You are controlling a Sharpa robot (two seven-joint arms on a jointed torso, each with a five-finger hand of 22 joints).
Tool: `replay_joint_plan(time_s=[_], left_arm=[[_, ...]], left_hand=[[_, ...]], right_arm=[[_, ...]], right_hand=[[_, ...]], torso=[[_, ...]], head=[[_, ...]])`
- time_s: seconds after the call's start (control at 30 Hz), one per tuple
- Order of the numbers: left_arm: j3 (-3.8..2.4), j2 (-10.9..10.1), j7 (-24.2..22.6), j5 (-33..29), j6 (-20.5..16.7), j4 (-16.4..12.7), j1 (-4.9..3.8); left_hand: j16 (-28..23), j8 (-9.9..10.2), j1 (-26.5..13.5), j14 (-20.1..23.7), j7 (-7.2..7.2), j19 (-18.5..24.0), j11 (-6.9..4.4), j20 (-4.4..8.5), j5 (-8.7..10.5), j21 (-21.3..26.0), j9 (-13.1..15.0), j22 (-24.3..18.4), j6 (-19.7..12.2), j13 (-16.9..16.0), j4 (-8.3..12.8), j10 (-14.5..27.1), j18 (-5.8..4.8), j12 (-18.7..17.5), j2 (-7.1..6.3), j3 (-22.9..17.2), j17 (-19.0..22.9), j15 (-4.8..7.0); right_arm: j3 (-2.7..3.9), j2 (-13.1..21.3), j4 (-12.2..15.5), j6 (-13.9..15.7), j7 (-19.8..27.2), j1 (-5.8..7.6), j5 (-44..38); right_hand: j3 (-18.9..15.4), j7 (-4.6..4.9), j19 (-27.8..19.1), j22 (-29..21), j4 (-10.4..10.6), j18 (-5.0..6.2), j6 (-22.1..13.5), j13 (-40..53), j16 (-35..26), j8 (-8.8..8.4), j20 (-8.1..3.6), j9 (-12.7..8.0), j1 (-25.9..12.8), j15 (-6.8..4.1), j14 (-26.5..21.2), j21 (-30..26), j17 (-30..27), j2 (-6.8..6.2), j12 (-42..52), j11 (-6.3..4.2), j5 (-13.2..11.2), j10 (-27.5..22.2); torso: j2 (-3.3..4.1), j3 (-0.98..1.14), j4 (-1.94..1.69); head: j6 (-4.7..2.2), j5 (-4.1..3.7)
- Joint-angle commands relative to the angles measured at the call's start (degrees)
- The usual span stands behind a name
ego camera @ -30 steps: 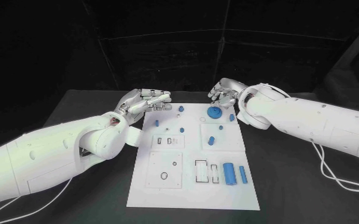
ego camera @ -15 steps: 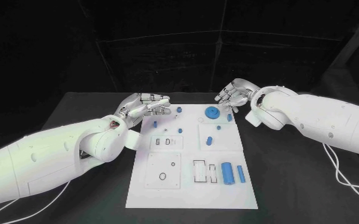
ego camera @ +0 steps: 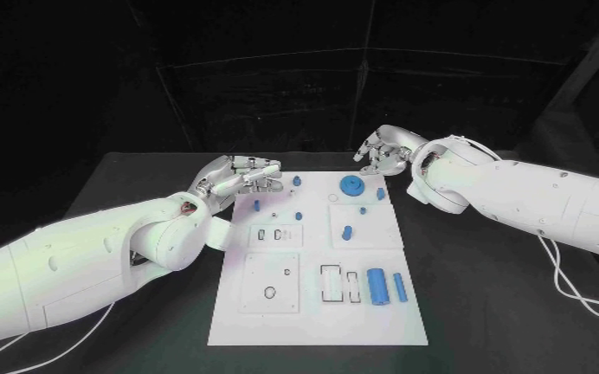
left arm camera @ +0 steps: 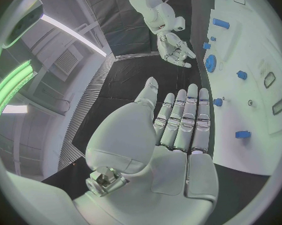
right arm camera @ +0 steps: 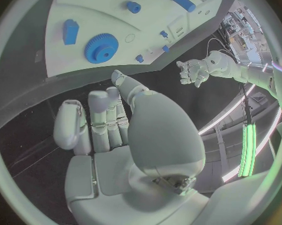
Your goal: Assemble the parts on the task board
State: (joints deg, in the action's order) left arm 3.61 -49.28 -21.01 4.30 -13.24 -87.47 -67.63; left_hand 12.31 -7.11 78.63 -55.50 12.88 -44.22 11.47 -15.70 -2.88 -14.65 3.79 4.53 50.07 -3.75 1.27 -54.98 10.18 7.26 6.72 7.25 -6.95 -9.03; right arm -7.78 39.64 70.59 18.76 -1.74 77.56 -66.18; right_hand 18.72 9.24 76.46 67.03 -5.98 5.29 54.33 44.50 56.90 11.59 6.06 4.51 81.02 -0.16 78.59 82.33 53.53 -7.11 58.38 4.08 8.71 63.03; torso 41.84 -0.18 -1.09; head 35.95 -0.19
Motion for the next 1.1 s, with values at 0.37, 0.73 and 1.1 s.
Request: replay_joint_plan(time_s=[0.37, 0.73, 1.1], left_arm=[[0.01, 0.08, 0.44, -0.08, 0.87, 0.16, -0.08], [0.03, 0.04, 0.65, -0.08, 0.85, 0.32, -0.07], [0.06, 0.11, 0.79, -0.08, 0.95, 0.44, -0.07]], left_hand=[[-0.4, 0.36, -0.02, -0.16, 2.21, -0.45, 0.36, -0.13, 0.13, 0.29, -0.03, -0.09, -0.2, 0.0, 0.0, -0.06, 0.31, -0.3, 0.74, 0.38, -0.07, -0.35], [-0.47, 0.41, 0.08, -0.15, 2.22, -0.45, 0.37, -0.14, 0.13, 0.35, -0.03, -0.13, -0.23, 0.0, 0.05, -0.04, 0.31, -0.37, 0.86, 0.35, -0.07, -0.36], [-0.53, 0.46, 0.11, -0.12, 2.25, -0.44, 0.39, -0.15, 0.13, 0.39, -0.03, -0.16, -0.27, 0.0, 0.08, -0.01, 0.3, -0.43, 0.88, 0.35, -0.07, -0.38]], right_arm=[[-0.01, 0.09, 0.0, 0.46, -0.61, 0.14, 1.43], [-0.03, 0.13, -1.52, -3.61, 0.49, 0.14, 8.62], [-0.03, 0.53, -1.23, -3.08, 2.67, 0.13, 11.2]], right_hand=[[3.39, 0.54, -6.81, -8.37, 1.05, 0.7, -4.15, -14.6, -19.08, -0.27, 0.58, -0.54, -0.9, 0.68, -7.78, -3.64, -14.7, -0.14, -16.81, 0.73, 0.15, -8.17], [10.19, 2.72, -14.74, -53.74, 0.77, 5.36, -5.99, -36.26, -46.91, -1.48, 2.05, -0.58, -0.65, 3.7, -11.09, -43.76, -35.68, -1.34, -45.26, 4.73, 0.73, -9.43], [7.19, 1.19, -10.86, -61.41, -0.23, 5.45, -4.49, -40.26, -49.09, 0.27, 1.08, 0.08, -0.24, 2.58, -3.32, -55.73, -40.52, -1.11, -47.22, 2.78, 0.72, -1.6]], torso=[[-0.04, 0.03, -0.01], [0.0, -0.01, 0.06], [-0.02, -0.03, -0.01]], head=[[0.22, -0.07], [0.15, -0.09], [0.09, -0.34]])
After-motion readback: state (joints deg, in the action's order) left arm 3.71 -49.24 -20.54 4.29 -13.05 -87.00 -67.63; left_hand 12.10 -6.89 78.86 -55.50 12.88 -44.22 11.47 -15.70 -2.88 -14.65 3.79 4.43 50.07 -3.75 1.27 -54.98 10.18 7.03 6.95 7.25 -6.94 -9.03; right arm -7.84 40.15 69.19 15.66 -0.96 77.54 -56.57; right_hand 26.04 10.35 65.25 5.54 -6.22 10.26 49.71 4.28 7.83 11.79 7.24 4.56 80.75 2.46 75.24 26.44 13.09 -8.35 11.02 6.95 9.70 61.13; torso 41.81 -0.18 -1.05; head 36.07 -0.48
